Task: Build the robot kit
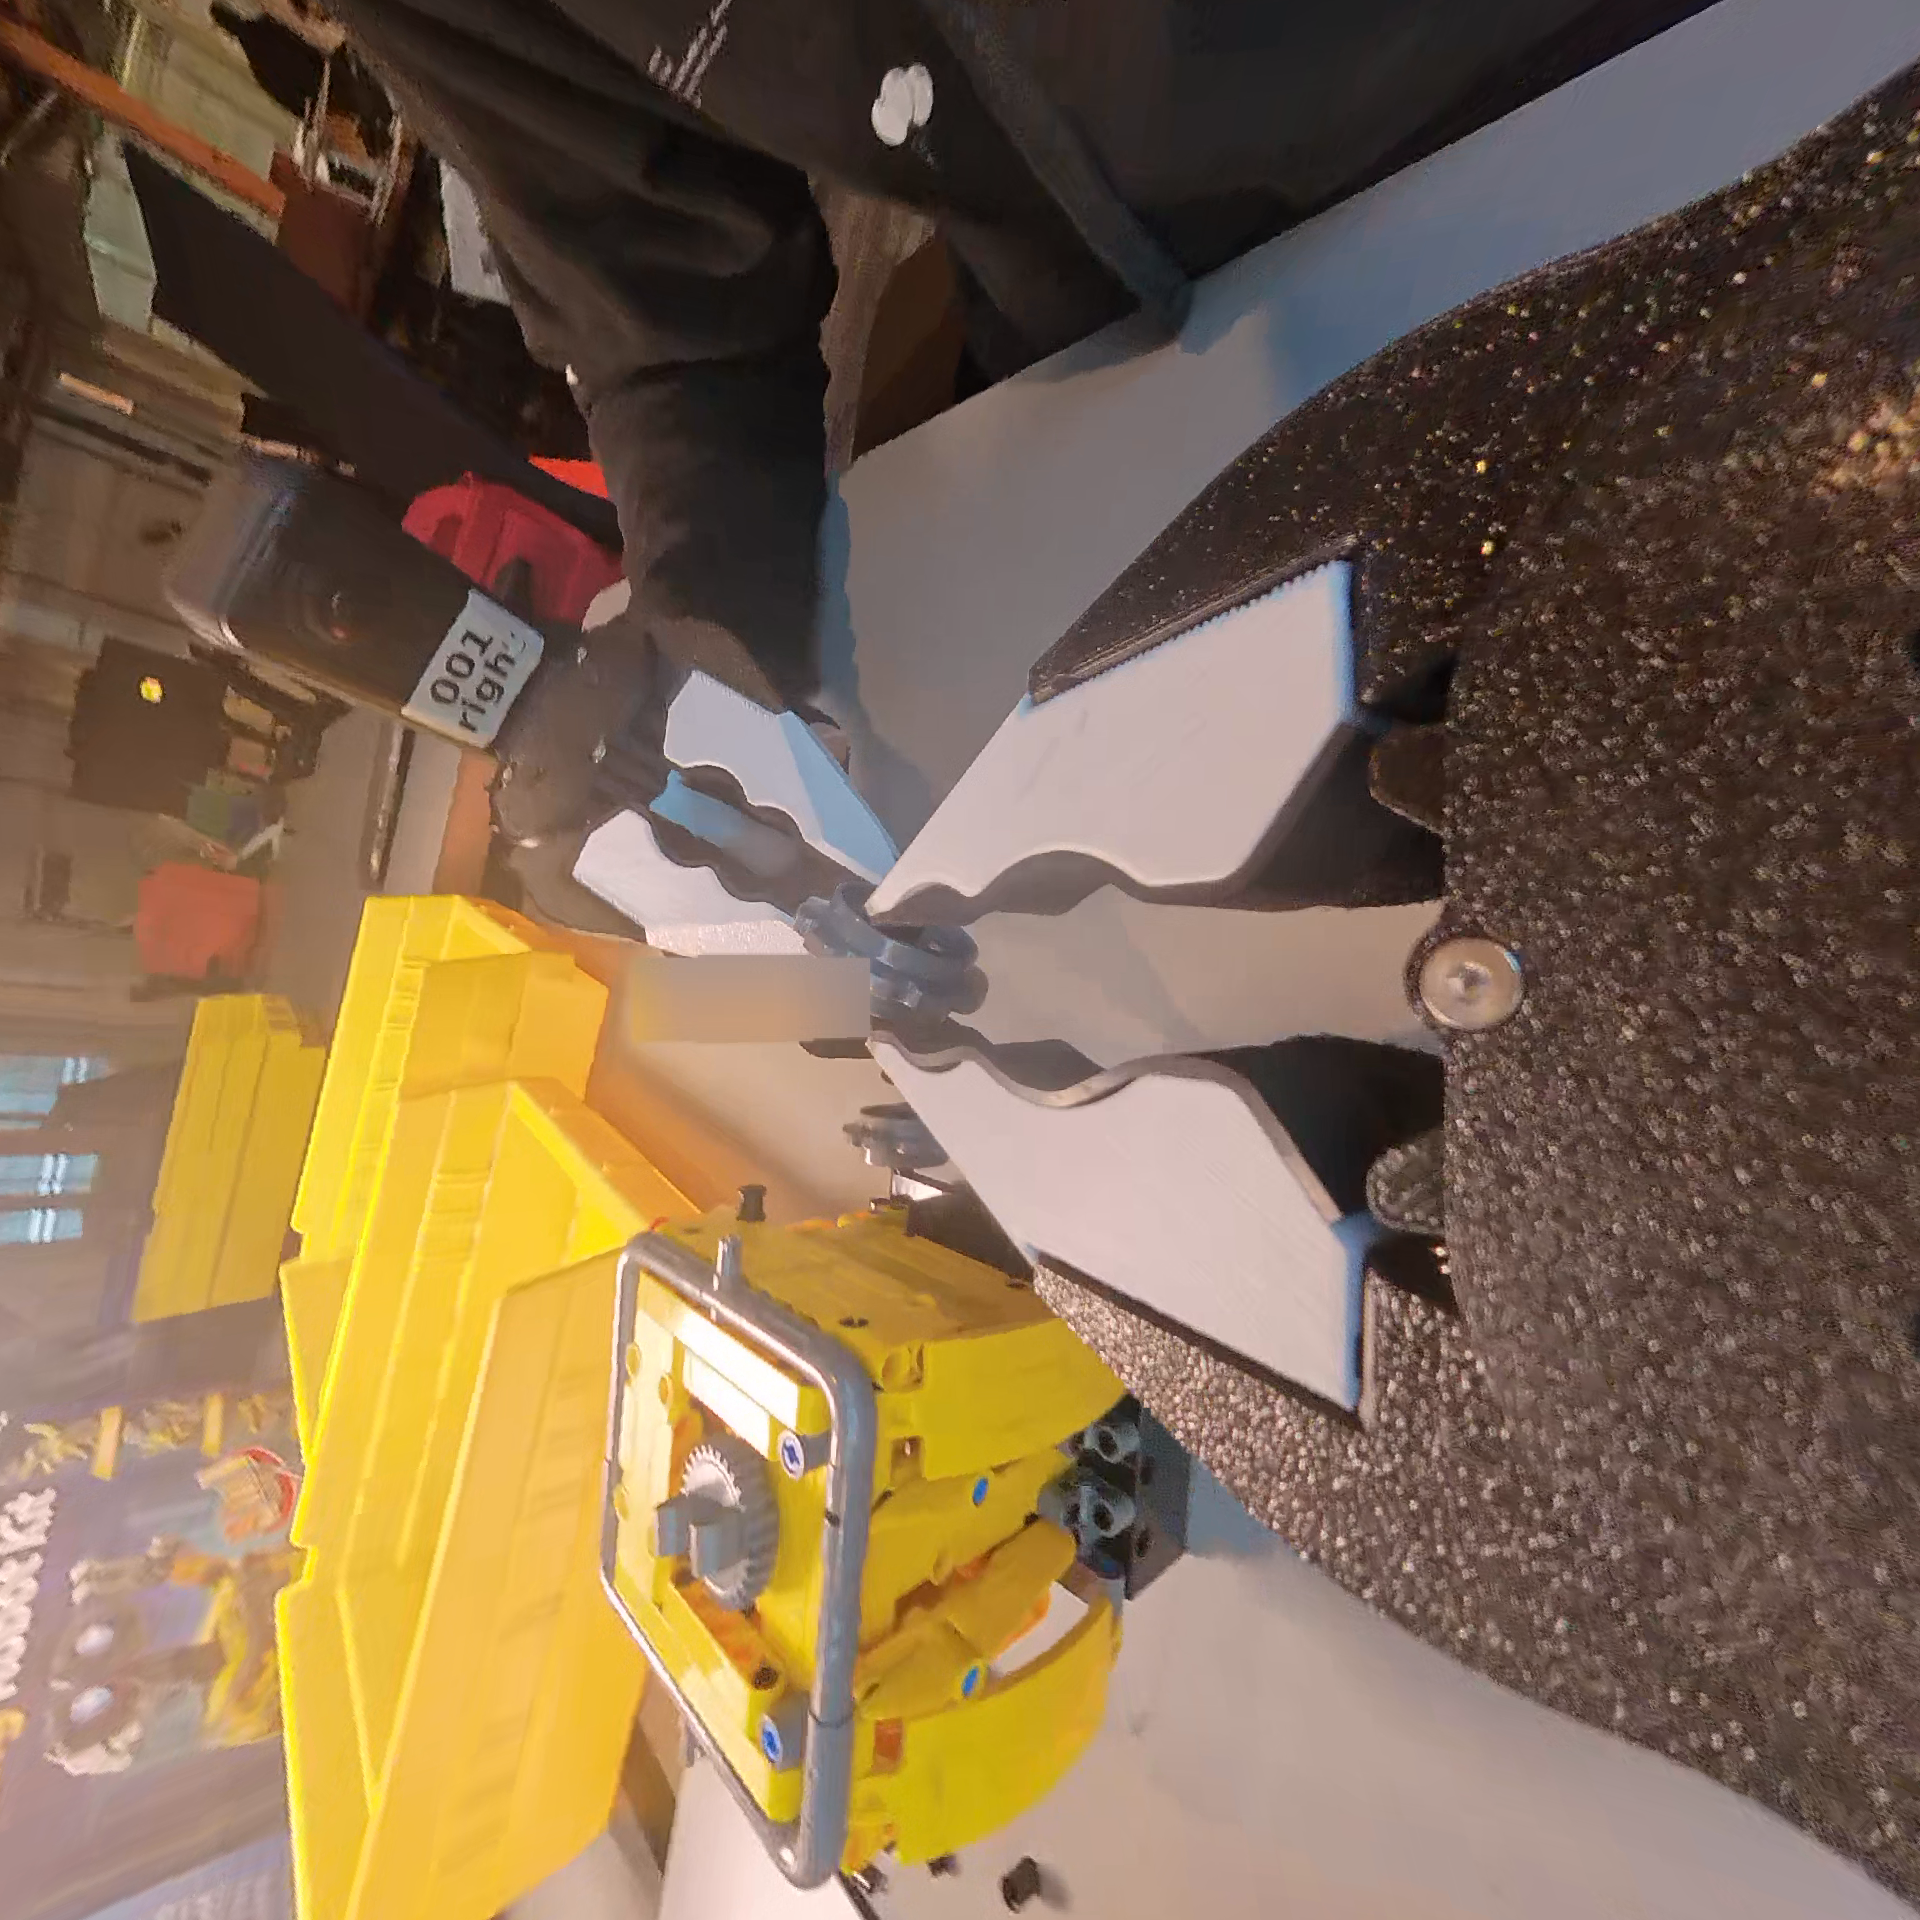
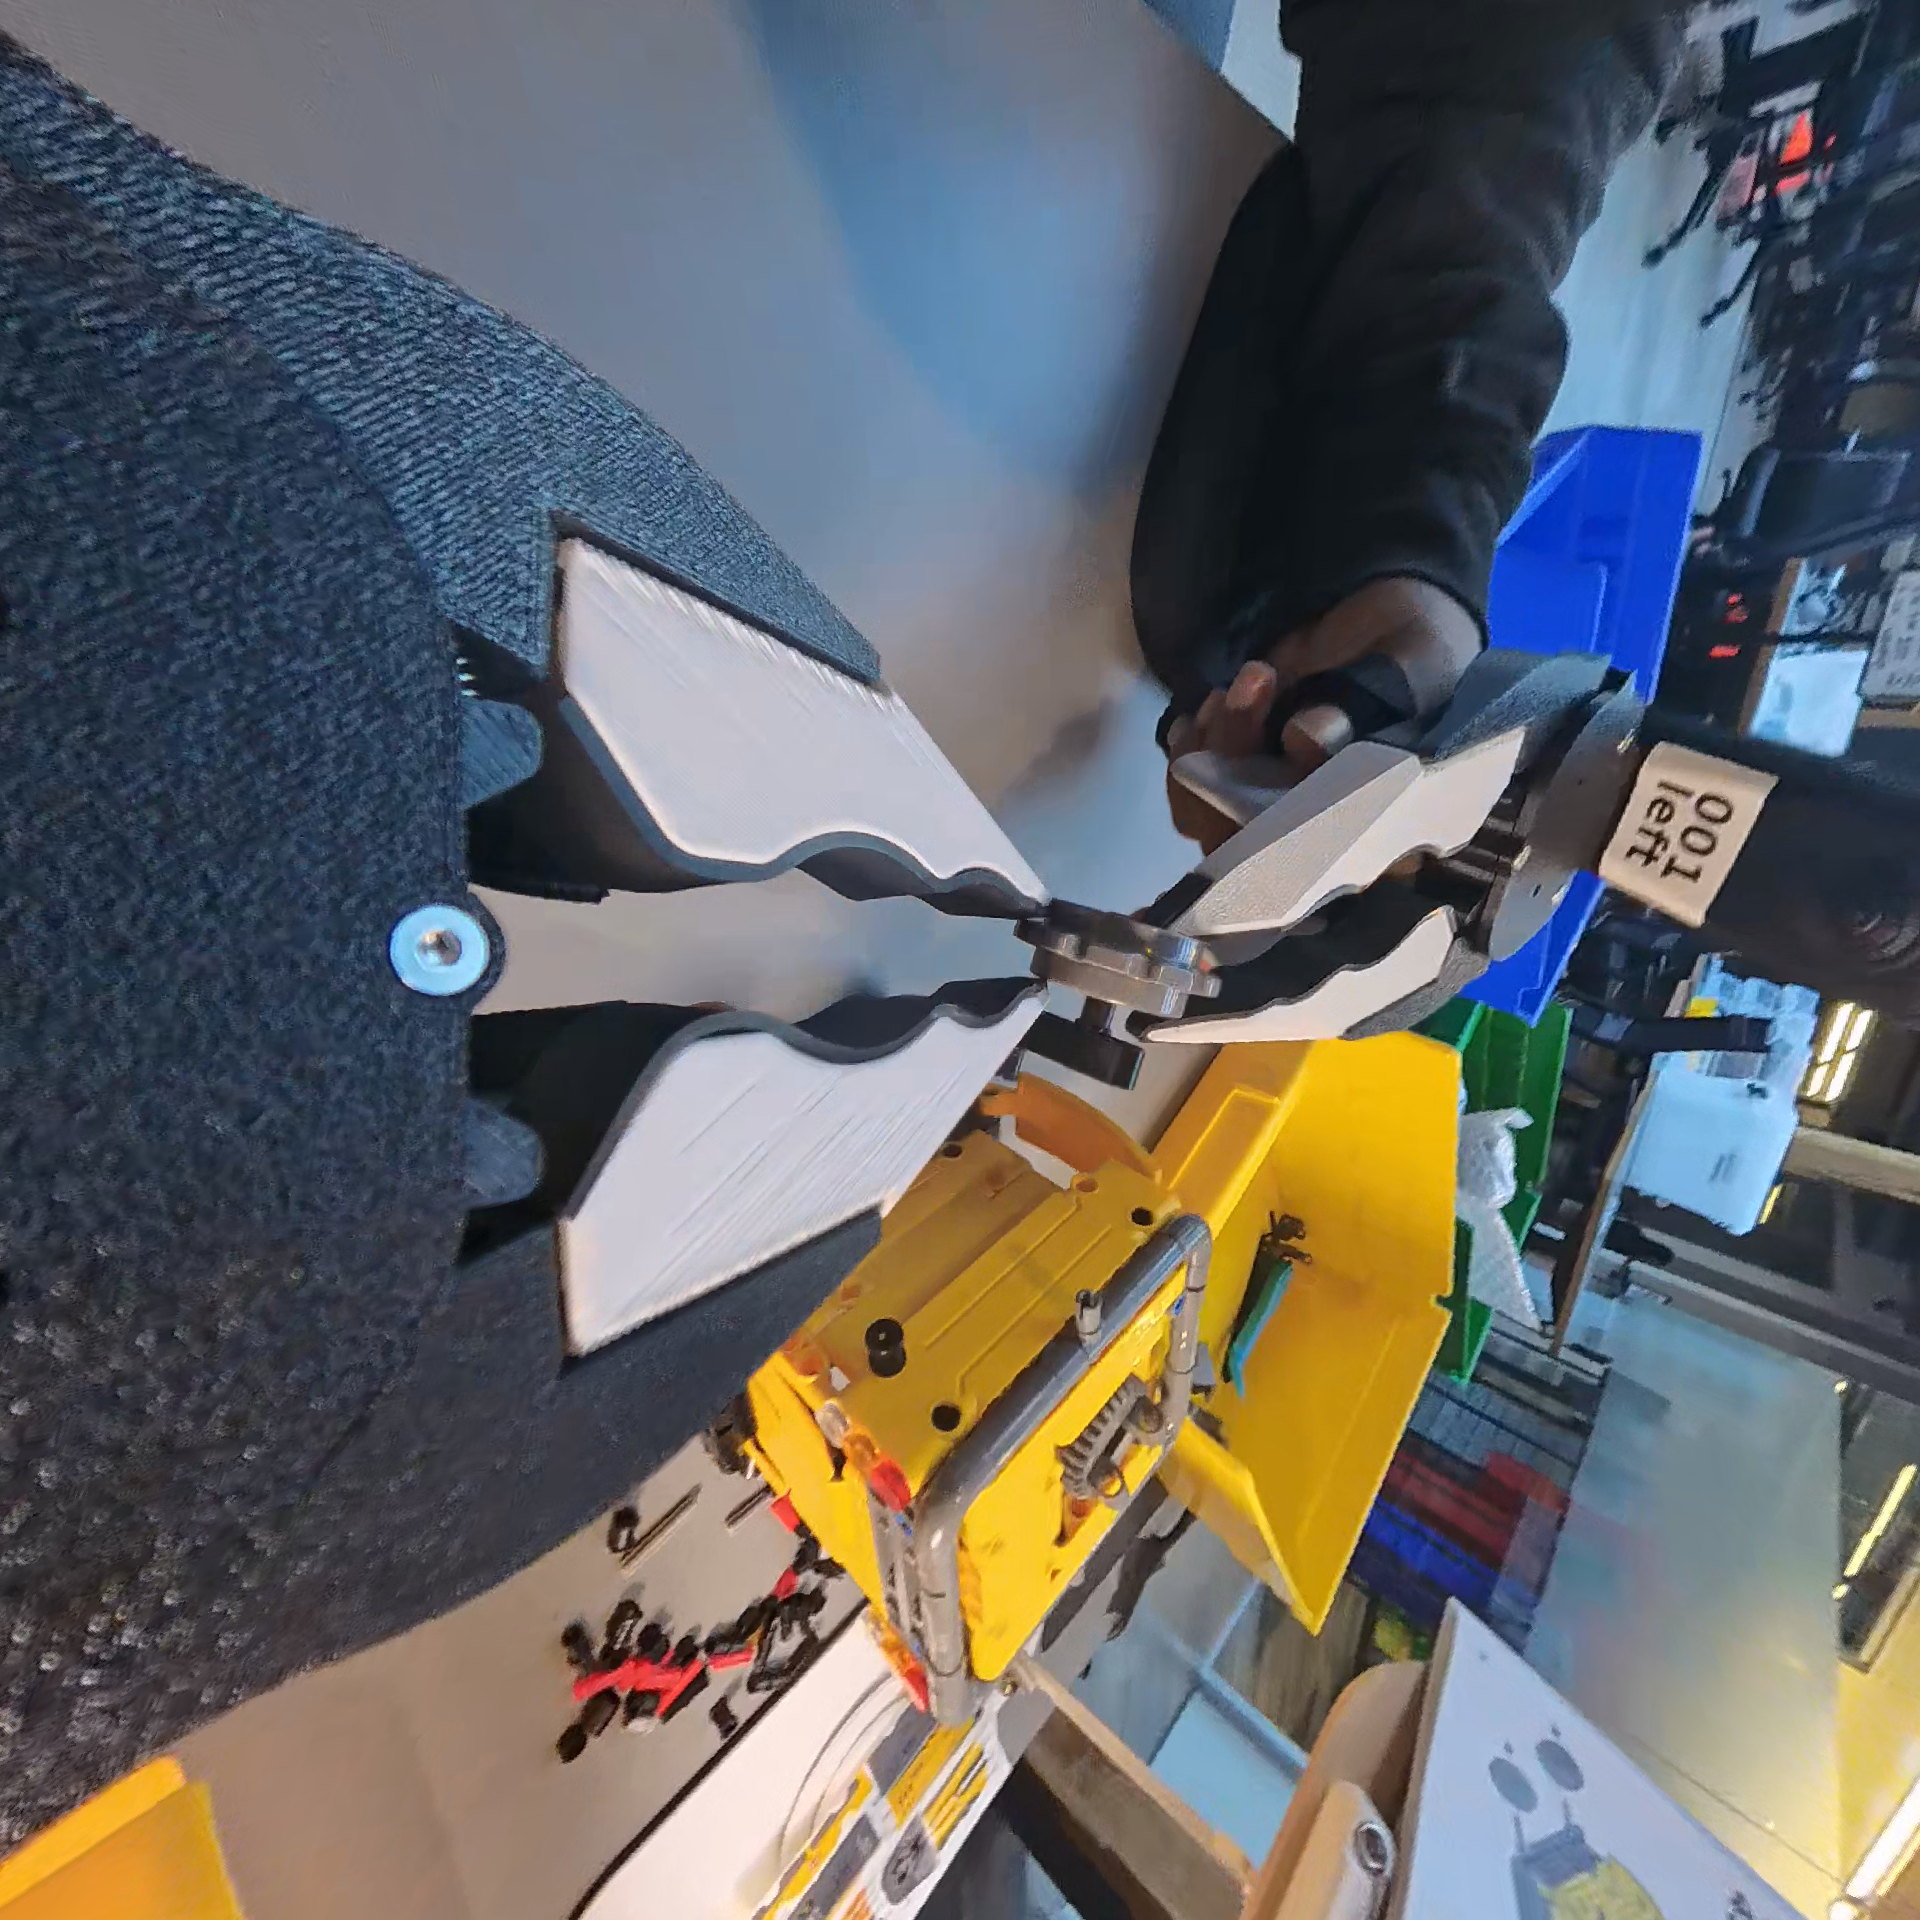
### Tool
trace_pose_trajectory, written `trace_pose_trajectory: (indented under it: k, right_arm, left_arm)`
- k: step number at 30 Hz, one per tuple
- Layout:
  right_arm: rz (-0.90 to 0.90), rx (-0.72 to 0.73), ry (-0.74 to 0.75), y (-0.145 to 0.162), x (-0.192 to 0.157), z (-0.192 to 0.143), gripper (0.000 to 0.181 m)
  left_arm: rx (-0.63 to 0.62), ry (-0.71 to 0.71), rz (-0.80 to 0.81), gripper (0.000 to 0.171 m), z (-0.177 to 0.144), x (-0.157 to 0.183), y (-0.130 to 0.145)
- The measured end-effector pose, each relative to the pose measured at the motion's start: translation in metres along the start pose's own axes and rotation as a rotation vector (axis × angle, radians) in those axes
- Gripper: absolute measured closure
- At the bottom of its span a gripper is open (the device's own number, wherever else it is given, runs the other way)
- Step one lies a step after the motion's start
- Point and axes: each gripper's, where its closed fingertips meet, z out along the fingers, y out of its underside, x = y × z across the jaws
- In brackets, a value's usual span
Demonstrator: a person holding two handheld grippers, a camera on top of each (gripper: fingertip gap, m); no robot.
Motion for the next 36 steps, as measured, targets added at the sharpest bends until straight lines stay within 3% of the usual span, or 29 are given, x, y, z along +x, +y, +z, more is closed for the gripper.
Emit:
trace_pose_trajectory:
  k: [7, 15, 18, 22, 24, 28, 30, 33, 36]
  right_arm:
    - [-0.027, -0.125, 0.048, 0.021, 0.010, 0.003, 0.163]
    - [-0.100, -0.166, -0.054, 0.028, 0.005, 0.003, 0.160]
    - [-0.176, -0.282, -0.167, 0.046, 0.005, -0.003, 0.160]
    - [-0.147, -0.363, -0.132, 0.055, 0.045, -0.020, 0.160]
    - [-0.096, -0.426, -0.102, 0.064, 0.063, -0.029, 0.150]
    - [-0.053, -0.507, -0.097, 0.084, 0.064, -0.028, 0.144]
    - [-0.124, -0.538, -0.083, 0.093, 0.059, -0.024, 0.153]
    - [-0.119, -0.519, -0.131, 0.085, 0.044, -0.020, 0.160]
    - [0.071, -0.424, -0.223, 0.060, 0.025, -0.021, 0.163]
  left_arm:
    - [0.008, -0.028, -0.147, 0.157, 0.002, -0.016, 0.008]
    - [-0.046, -0.112, 0.049, 0.158, 0.013, -0.017, 0.018]
    - [-0.070, -0.131, 0.092, 0.157, 0.016, -0.018, 0.021]
    - [-0.099, -0.139, 0.109, 0.157, 0.013, -0.023, 0.025]
    - [-0.099, -0.148, 0.127, 0.158, 0.010, -0.025, 0.024]
    - [-0.064, -0.135, 0.155, 0.158, 0.002, -0.023, 0.015]
    - [-0.042, -0.136, 0.150, 0.157, -0.003, -0.024, 0.011]
    - [0.026, -0.136, 0.151, 0.157, -0.016, -0.024, -0.003]
    - [0.166, -0.093, 0.118, 0.158, -0.038, -0.018, -0.032]
